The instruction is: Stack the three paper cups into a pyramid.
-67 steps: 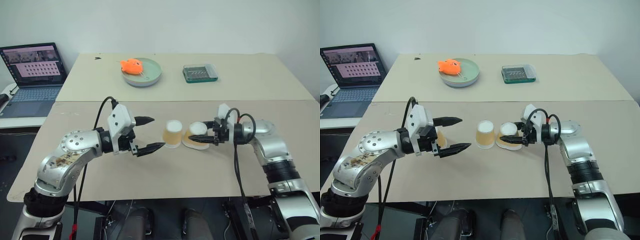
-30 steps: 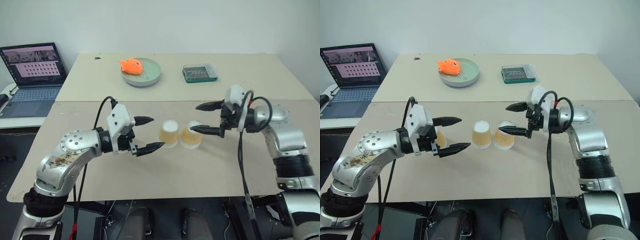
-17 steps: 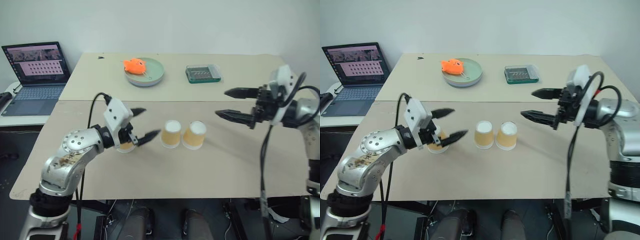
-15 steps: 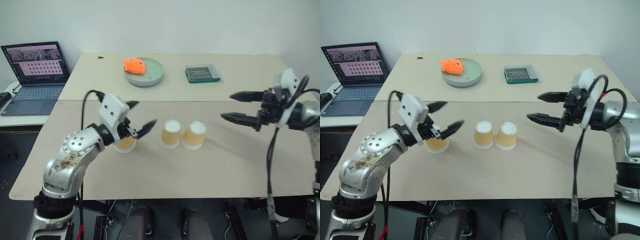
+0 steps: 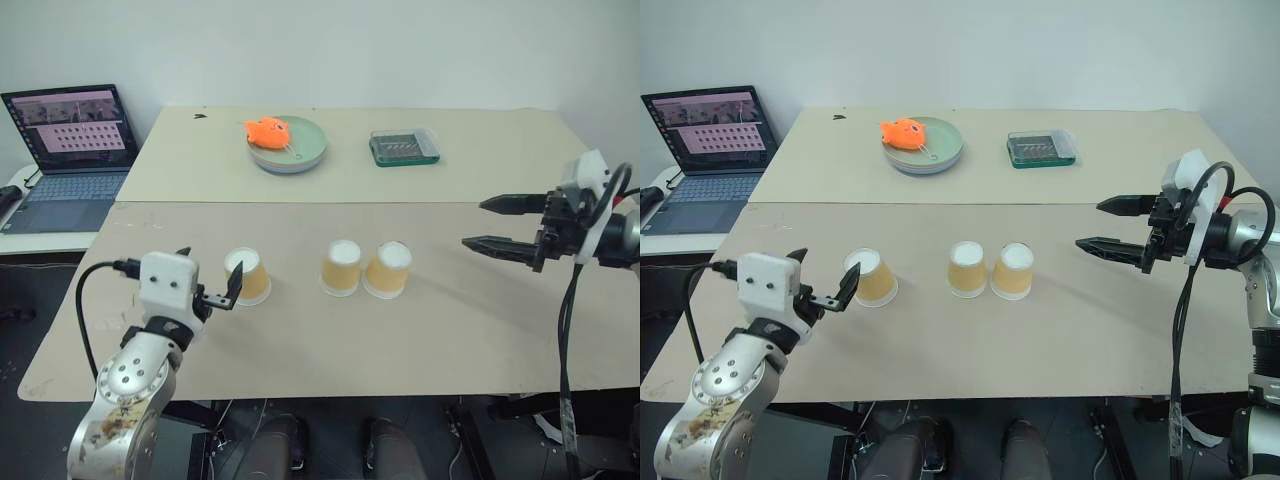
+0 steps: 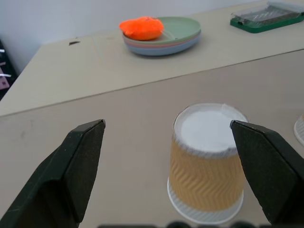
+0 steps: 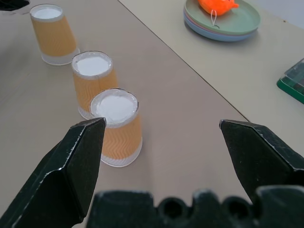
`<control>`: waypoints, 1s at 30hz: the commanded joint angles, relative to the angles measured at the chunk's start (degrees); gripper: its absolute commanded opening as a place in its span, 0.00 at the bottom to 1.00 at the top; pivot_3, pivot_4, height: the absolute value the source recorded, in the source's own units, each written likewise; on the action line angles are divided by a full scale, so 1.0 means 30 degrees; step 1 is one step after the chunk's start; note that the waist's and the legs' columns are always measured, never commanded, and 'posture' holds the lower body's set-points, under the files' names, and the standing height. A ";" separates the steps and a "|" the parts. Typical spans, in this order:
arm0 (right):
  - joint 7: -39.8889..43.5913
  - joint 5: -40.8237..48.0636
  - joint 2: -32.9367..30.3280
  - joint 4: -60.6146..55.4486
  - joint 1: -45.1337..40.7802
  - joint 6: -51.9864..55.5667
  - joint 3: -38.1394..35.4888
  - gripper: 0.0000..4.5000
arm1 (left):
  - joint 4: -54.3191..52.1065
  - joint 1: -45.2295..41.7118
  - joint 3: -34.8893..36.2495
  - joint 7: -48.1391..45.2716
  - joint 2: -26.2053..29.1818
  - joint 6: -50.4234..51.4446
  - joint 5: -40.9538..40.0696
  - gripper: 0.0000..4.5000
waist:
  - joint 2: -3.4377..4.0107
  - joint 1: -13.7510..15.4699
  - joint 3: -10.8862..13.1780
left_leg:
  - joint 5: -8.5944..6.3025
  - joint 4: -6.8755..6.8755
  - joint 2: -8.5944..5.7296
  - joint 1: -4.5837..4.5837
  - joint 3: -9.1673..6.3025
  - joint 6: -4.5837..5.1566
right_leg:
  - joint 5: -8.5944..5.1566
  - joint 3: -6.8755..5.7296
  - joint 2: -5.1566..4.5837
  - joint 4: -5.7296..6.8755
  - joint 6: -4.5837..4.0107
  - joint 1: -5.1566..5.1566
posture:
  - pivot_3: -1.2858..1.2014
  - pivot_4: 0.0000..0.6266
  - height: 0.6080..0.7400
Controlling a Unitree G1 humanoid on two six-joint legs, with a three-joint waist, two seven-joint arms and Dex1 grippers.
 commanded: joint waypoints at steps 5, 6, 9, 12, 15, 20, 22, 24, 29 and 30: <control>0.1565 0.0601 -0.0206 -0.0557 0.0508 -0.1120 -0.0164 1.00 | 0.1803 0.0393 -0.0730 -0.0891 -0.0247 -0.2101 0.0374 1.00 | -0.0001 0.0110 0.0000 | -0.0003 -0.0001 0.0001 -0.0003 0.0000 0.0001 | -0.0009 -0.0005 -0.0001 -0.0004 -0.0011 -0.0002 | 0.52 0.24 1.00; 0.1867 0.0735 -0.0274 -0.0758 0.0703 -0.1018 -0.0128 1.00 | 0.2088 0.0262 -0.0784 -0.0950 -0.0240 -0.2303 0.0443 1.00 | -0.0001 0.0145 0.0000 | -0.0004 -0.0001 0.0002 -0.0004 0.0000 0.0001 | -0.0008 -0.0005 -0.0004 -0.0003 -0.0009 -0.0003 | 0.52 0.24 1.00; 0.2599 0.1001 -0.0445 -0.1430 0.1253 -0.0807 0.0016 1.00 | 0.3006 -0.0416 -0.0931 -0.1042 -0.0318 -0.2766 0.0488 1.00 | 0.0000 0.0217 0.0000 | -0.0003 -0.0001 0.0004 -0.0005 0.0000 0.0001 | -0.0007 -0.0003 -0.0004 0.0002 -0.0012 -0.0013 | 0.52 0.24 1.00; 0.2595 0.0929 -0.0413 -0.1480 0.1269 -0.0875 0.0104 1.00 | 0.3595 -0.1004 -0.0993 -0.1092 -0.0517 -0.2953 0.0320 1.00 | -0.0001 0.0234 -0.0001 | -0.0004 0.0000 0.0006 -0.0007 0.0001 -0.0002 | -0.0005 -0.0004 -0.0006 0.0008 -0.0009 -0.0018 | 0.52 0.24 1.00; 0.2620 0.0844 -0.0423 -0.1509 0.1306 -0.0923 0.0155 1.00 | 0.4069 -0.1456 -0.1265 -0.1347 -0.0263 -0.3358 0.0591 1.00 | -0.0006 0.0242 -0.0003 | -0.0010 0.0000 0.0003 -0.0006 0.0001 -0.0002 | 0.0007 -0.0005 -0.0008 -0.0003 0.0015 -0.0011 | 0.52 0.24 1.00; 0.2501 0.0688 -0.0402 -0.1551 0.1418 -0.0997 0.0212 1.00 | 0.4213 -0.2226 -0.1629 -0.1845 -0.0193 -0.3390 0.0343 1.00 | -0.0006 0.0245 -0.0003 | -0.0010 -0.0001 0.0004 -0.0019 0.0001 -0.0006 | 0.0011 -0.0007 -0.0008 0.0006 0.0018 -0.0032 | 0.52 0.24 1.00; 0.2472 0.0714 -0.0391 -0.1617 0.1452 -0.0973 0.0192 1.00 | 0.4470 -0.2580 -0.1613 -0.1942 -0.0216 -0.3348 0.0281 1.00 | -0.0006 0.0245 -0.0003 | -0.0011 -0.0001 0.0004 -0.0018 0.0001 -0.0008 | 0.0011 -0.0007 -0.0009 0.0002 0.0018 -0.0028 | 0.52 0.24 1.00; 0.2403 0.0709 -0.0375 -0.1662 0.1490 -0.0976 0.0170 1.00 | 0.4954 -0.3108 -0.1616 -0.2087 -0.0242 -0.3378 0.0212 1.00 | -0.0006 0.0247 -0.0003 | -0.0012 -0.0001 0.0003 -0.0019 0.0000 -0.0007 | 0.0011 -0.0007 -0.0008 0.0002 0.0019 -0.0029 | 0.52 0.24 1.00; 0.2237 0.0697 -0.0366 -0.1702 0.1597 -0.0986 0.0121 1.00 | 0.6210 -0.4652 -0.2041 -0.2423 -0.0273 -0.3636 0.0353 1.00 | -0.0006 0.0271 -0.0003 | -0.0010 0.0000 0.0000 -0.0018 0.0000 -0.0009 | 0.0015 -0.0014 -0.0007 0.0005 0.0024 -0.0023 | 0.52 0.24 1.00; 0.2218 0.0705 -0.0367 -0.1734 0.1608 -0.0967 0.0124 1.00 | 0.6378 -0.4842 -0.2072 -0.2471 -0.0272 -0.3666 0.0359 1.00 | -0.0006 0.0270 -0.0003 | -0.0010 0.0000 -0.0001 -0.0021 0.0000 -0.0008 | 0.0016 -0.0014 -0.0007 0.0001 0.0024 -0.0026 | 0.52 0.24 1.00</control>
